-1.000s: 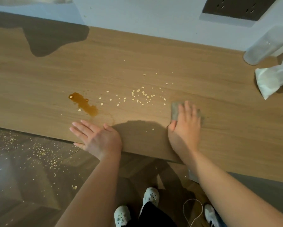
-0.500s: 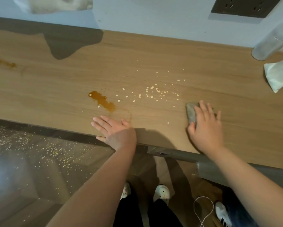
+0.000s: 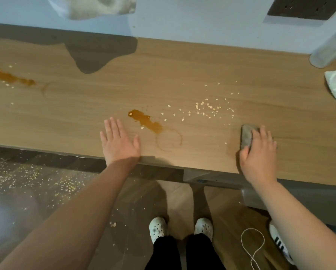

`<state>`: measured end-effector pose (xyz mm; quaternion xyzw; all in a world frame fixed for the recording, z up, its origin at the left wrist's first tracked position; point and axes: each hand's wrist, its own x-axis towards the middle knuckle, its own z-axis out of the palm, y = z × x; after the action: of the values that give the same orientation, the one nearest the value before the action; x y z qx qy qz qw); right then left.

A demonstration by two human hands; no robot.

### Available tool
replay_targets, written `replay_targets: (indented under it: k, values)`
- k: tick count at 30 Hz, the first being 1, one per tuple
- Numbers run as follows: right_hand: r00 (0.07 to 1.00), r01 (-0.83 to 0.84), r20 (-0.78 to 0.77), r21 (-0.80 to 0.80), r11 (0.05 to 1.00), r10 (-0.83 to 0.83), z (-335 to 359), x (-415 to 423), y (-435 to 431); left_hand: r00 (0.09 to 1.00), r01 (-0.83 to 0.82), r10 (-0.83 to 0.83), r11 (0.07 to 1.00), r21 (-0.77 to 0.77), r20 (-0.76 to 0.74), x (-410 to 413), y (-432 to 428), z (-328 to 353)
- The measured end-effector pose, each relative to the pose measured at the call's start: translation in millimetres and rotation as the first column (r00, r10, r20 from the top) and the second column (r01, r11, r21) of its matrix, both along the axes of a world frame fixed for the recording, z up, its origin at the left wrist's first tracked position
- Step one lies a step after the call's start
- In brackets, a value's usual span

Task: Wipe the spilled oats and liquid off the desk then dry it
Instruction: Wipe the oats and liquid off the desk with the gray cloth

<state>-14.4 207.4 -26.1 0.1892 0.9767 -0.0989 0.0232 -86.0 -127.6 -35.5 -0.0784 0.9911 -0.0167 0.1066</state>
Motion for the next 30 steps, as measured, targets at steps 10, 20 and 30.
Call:
replay_targets:
  k: [10,20,30]
  values:
    - [0.996,-0.092,0.002,0.026,0.995,0.092,-3.3,-17.0,-54.9,0.999,0.024,-0.021,0.997,0.067,-0.041,2.0,-3.0,-7.0]
    - [0.986,0.159,-0.050,0.017,0.987,-0.158,-7.5,-33.5,-93.8,0.997,0.039,-0.033,0.996,0.085,-0.065,1.1,-2.4,-8.3]
    - [0.927,0.371,-0.077,0.050,0.927,-0.367,-3.8,-8.8,-73.7,0.998,0.029,-0.025,0.998,0.064,-0.054,0.2,-1.8,-9.6]
